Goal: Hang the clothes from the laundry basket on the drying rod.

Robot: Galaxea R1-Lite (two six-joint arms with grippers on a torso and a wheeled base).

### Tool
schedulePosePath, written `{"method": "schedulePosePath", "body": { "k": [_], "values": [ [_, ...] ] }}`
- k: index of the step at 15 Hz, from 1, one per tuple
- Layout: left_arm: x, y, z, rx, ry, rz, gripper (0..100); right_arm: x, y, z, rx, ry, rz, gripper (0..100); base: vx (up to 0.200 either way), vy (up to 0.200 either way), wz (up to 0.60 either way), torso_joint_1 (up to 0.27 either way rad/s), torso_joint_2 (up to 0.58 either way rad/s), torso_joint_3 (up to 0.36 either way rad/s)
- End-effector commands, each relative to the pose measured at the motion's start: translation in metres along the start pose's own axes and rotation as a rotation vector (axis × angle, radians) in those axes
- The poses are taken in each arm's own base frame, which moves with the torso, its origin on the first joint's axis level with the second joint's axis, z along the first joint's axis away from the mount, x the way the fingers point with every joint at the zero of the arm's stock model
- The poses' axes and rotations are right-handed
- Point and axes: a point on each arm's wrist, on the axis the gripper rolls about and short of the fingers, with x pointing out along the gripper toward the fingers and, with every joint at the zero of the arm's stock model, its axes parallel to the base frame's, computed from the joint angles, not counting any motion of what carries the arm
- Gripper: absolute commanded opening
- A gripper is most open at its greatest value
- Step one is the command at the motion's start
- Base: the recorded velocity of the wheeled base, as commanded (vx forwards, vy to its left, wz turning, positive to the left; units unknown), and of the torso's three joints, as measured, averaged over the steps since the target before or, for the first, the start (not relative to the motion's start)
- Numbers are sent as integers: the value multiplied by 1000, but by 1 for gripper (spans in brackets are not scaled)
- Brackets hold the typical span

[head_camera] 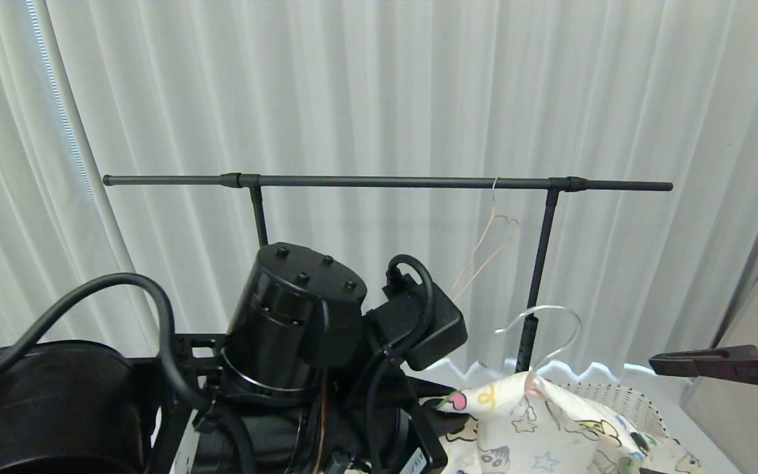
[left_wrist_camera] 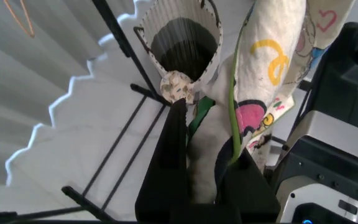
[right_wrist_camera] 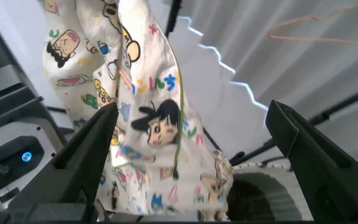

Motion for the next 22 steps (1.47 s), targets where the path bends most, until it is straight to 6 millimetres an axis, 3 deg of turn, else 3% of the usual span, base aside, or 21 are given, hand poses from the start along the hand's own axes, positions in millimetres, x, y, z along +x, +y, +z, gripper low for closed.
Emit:
{"method": "schedulePosePath", "body": {
  "k": [1, 5, 19, 20, 22],
  "values": [
    [-12, -11, 5, 27, -35, -22, 0, 23, -8, 3, -10, 64, 60, 100, 0, 0, 0, 0, 0, 0],
    [-17, -19, 4, 122, -43, -34, 0, 43, -10, 3, -41, 127, 136, 100, 0, 0, 0, 0, 0, 0],
    [-16, -25, 8, 133, -54, -35, 0, 54, 9, 11, -83, 187, 260, 100, 0, 0, 0, 0, 0, 0],
    [-17, -26, 8, 134, -56, -36, 0, 54, 9, 11, -83, 187, 258, 0, 0, 0, 0, 0, 0, 0],
    [-17, -26, 8, 132, -56, -36, 0, 54, 9, 11, -86, 188, 254, 0, 0, 0, 0, 0, 0, 0]
  ]
}}
